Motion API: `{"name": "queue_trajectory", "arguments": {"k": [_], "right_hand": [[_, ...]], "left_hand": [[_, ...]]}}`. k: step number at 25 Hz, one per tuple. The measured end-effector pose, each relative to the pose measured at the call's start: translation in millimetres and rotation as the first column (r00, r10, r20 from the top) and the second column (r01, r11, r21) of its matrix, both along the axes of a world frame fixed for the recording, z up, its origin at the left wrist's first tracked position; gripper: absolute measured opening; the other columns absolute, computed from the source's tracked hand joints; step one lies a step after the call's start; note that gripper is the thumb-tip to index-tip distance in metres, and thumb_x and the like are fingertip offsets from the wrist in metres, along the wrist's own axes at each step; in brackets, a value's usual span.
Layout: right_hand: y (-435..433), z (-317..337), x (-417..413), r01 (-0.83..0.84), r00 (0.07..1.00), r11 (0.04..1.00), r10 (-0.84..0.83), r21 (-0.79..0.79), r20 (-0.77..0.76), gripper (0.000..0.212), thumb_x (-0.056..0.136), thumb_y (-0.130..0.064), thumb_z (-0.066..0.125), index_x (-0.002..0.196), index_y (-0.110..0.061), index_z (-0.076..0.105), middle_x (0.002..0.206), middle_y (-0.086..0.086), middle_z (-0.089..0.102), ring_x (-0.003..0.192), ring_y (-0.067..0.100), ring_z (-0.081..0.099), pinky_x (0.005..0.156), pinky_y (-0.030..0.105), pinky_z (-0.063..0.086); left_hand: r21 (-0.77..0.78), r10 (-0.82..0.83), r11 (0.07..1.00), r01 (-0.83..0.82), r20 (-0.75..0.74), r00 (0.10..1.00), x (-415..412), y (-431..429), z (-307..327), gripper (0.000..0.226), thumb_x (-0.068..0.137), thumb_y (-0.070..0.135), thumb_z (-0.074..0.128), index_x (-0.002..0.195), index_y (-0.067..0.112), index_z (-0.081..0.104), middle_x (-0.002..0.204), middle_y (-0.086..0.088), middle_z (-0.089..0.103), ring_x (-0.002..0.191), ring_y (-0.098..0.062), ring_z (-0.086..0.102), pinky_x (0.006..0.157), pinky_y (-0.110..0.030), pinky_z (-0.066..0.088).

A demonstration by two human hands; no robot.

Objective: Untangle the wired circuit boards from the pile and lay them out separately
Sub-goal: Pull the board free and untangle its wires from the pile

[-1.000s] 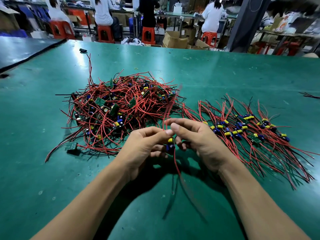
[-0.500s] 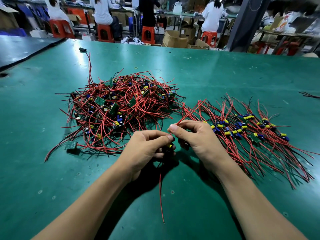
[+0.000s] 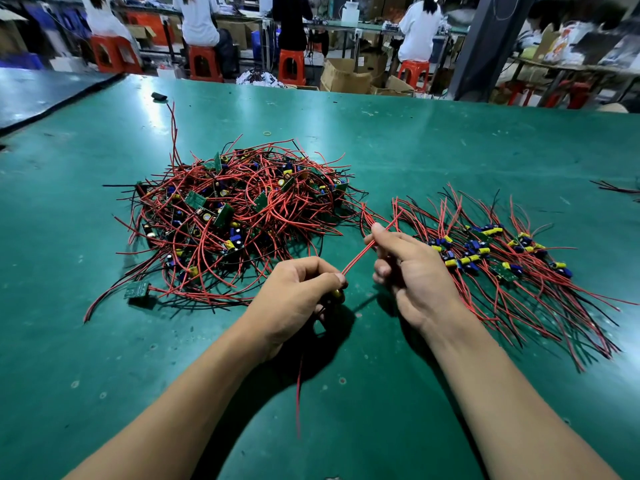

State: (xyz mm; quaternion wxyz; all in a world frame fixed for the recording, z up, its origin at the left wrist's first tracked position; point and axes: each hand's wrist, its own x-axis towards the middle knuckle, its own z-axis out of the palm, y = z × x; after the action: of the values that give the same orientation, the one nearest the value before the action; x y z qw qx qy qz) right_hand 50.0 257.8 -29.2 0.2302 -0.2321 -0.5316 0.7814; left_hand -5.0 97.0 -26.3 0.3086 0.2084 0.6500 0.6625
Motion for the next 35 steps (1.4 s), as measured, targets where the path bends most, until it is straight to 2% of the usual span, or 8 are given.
{"name": "queue_trajectory", "arguments": {"k": [5, 12, 15, 17, 19, 22, 29, 35], "right_hand": [[13.9, 10.3, 3.2, 0.097, 0.994, 0.974, -0.103, -0.204, -0.02, 0.023, 0.09, -0.019, 0.07, 0.069, -0.011, 0.066, 0.057, -0.004, 0.042, 0.036, 0.004, 0.031, 0.038, 0.016, 0.023], [17.0, 17.1, 6.7, -0.033, 0.996, 0.877, -0.011, -0.479, -0.09, 0.032, 0.087, -0.018, 0.067, 0.057, -0.01, 0.06, 0.052, -0.006, 0.036, 0.03, 0.003, 0.025, 0.031, 0.016, 0.022], [12.4, 13.5, 5.2, 0.009, 0.998, 0.965, -0.025, -0.263, -0.058, 0.023, 0.084, -0.031, 0.074, 0.074, -0.01, 0.066, 0.057, -0.006, 0.043, 0.037, 0.003, 0.032, 0.037, 0.016, 0.027], [6.2, 8.6, 4.2, -0.026, 0.999, 0.998, 0.024, -0.057, -0.032, 0.038, 0.068, -0.041, 0.08, 0.087, -0.009, 0.071, 0.061, -0.006, 0.048, 0.042, 0.005, 0.038, 0.041, 0.017, 0.032], [-1.8, 1.3, 4.3, -0.149, 0.989, 0.982, 0.146, 0.118, 0.037, 0.04, 0.066, -0.04, 0.082, 0.092, -0.01, 0.073, 0.066, -0.004, 0.055, 0.046, 0.006, 0.046, 0.044, 0.016, 0.039], [-14.5, -5.7, 5.8, -0.345, 0.938, 0.897, 0.316, 0.276, 0.146, 0.02, 0.077, -0.035, 0.078, 0.082, -0.016, 0.078, 0.071, -0.002, 0.065, 0.059, 0.004, 0.056, 0.055, 0.015, 0.048], [-9.5, -2.9, 4.2, -0.225, 0.971, 0.956, 0.206, 0.185, 0.119, 0.024, 0.081, -0.037, 0.078, 0.079, -0.013, 0.076, 0.055, -0.002, 0.047, 0.044, 0.01, 0.04, 0.041, 0.018, 0.029], [-2.7, -0.4, 0.7, -0.06, 0.997, 0.998, 0.062, -0.033, 0.047, 0.024, 0.068, -0.035, 0.081, 0.069, -0.013, 0.072, 0.056, -0.004, 0.046, 0.041, 0.006, 0.041, 0.041, 0.019, 0.036]], "left_hand": [[-0.049, -0.027, 0.999, 0.023, -0.098, 0.995, -0.7, -1.8, -2.9, 0.015, 0.09, 0.008, 0.066, 0.075, 0.01, 0.068, 0.061, 0.001, 0.063, 0.056, -0.015, 0.053, 0.055, -0.024, 0.043], [-0.042, -0.026, 0.999, 0.021, -0.122, 0.992, -0.8, -3.4, -5.4, 0.014, 0.09, 0.01, 0.067, 0.077, 0.01, 0.071, 0.062, 0.0, 0.064, 0.055, -0.012, 0.053, 0.053, -0.017, 0.044], [-0.04, 0.03, 0.999, -0.034, -0.109, 0.994, -2.3, -2.6, -7.8, 0.012, 0.091, 0.011, 0.066, 0.08, 0.009, 0.072, 0.063, 0.002, 0.064, 0.054, -0.008, 0.054, 0.054, -0.017, 0.043], [-0.019, 0.071, 0.997, -0.072, -0.078, 0.994, -2.6, -0.8, -8.4, 0.013, 0.091, 0.011, 0.066, 0.079, 0.01, 0.071, 0.061, 0.003, 0.065, 0.05, -0.004, 0.053, 0.051, -0.015, 0.041], [0.008, 0.094, 0.996, -0.094, -0.047, 0.994, -1.9, 0.3, -8.5, 0.017, 0.092, 0.012, 0.065, 0.076, 0.013, 0.071, 0.061, 0.002, 0.065, 0.048, -0.003, 0.052, 0.048, -0.014, 0.04], [0.049, 0.101, 0.994, -0.1, -0.014, 0.995, -2.2, -1.2, -8.9, 0.019, 0.094, 0.013, 0.063, 0.077, 0.012, 0.072, 0.063, -0.001, 0.062, 0.051, -0.008, 0.053, 0.05, -0.018, 0.044], [0.01, 0.002, 1.0, -0.001, -0.035, 0.999, -1.9, -2.3, -5.4, 0.015, 0.093, 0.012, 0.064, 0.079, 0.009, 0.071, 0.063, -0.001, 0.066, 0.055, -0.013, 0.051, 0.055, -0.021, 0.04], [-0.02, -0.062, 0.998, 0.06, -0.118, 0.991, 0.0, -4.3, -3.3, 0.014, 0.092, 0.009, 0.065, 0.081, 0.007, 0.072, 0.062, 0.002, 0.065, 0.058, -0.014, 0.05, 0.053, -0.019, 0.042]]}}
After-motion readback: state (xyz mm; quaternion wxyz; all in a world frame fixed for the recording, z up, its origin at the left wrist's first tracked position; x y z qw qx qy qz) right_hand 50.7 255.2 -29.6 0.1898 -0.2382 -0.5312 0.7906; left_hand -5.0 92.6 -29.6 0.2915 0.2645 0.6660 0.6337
